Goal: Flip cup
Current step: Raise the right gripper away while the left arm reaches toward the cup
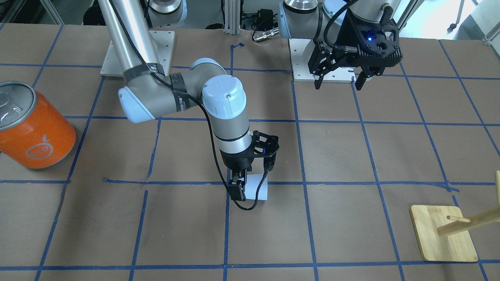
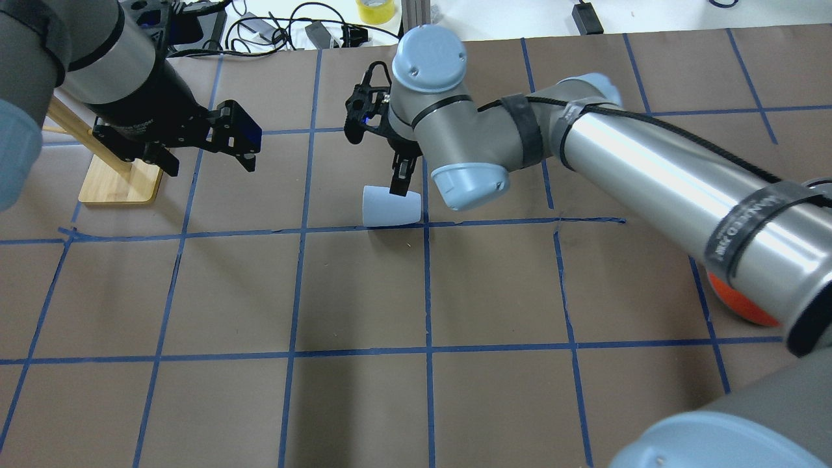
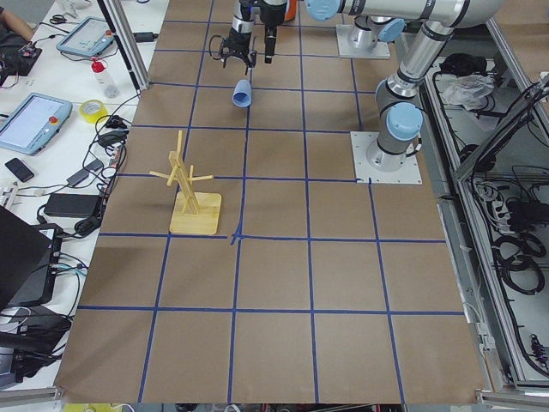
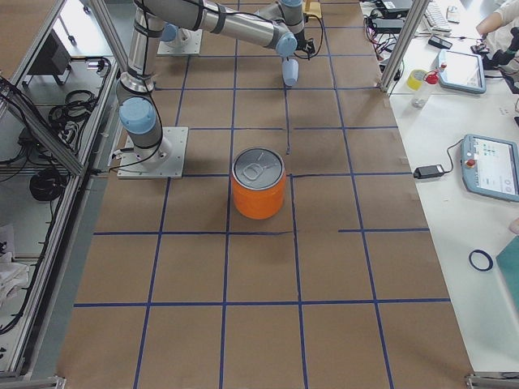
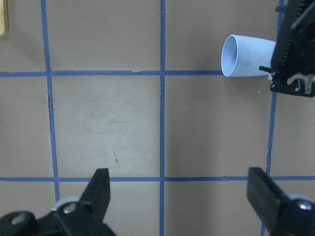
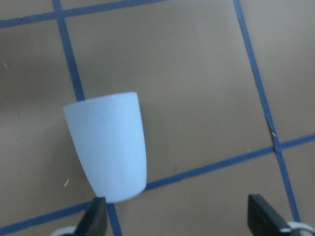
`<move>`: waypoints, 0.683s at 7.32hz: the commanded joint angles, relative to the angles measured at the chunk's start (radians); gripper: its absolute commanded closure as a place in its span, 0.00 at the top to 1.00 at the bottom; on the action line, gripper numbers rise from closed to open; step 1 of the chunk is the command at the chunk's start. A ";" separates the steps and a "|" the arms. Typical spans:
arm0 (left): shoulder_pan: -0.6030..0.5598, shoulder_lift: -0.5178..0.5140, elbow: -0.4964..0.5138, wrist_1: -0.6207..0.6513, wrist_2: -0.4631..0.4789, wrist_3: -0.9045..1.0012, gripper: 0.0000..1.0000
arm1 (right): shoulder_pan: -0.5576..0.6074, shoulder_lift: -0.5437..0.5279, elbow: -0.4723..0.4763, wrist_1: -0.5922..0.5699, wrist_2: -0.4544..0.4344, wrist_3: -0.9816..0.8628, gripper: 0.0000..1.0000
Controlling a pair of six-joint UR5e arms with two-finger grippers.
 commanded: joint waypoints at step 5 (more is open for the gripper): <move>0.038 -0.166 -0.081 0.096 -0.015 0.044 1.00 | -0.448 -0.442 -0.001 0.572 0.053 0.228 1.00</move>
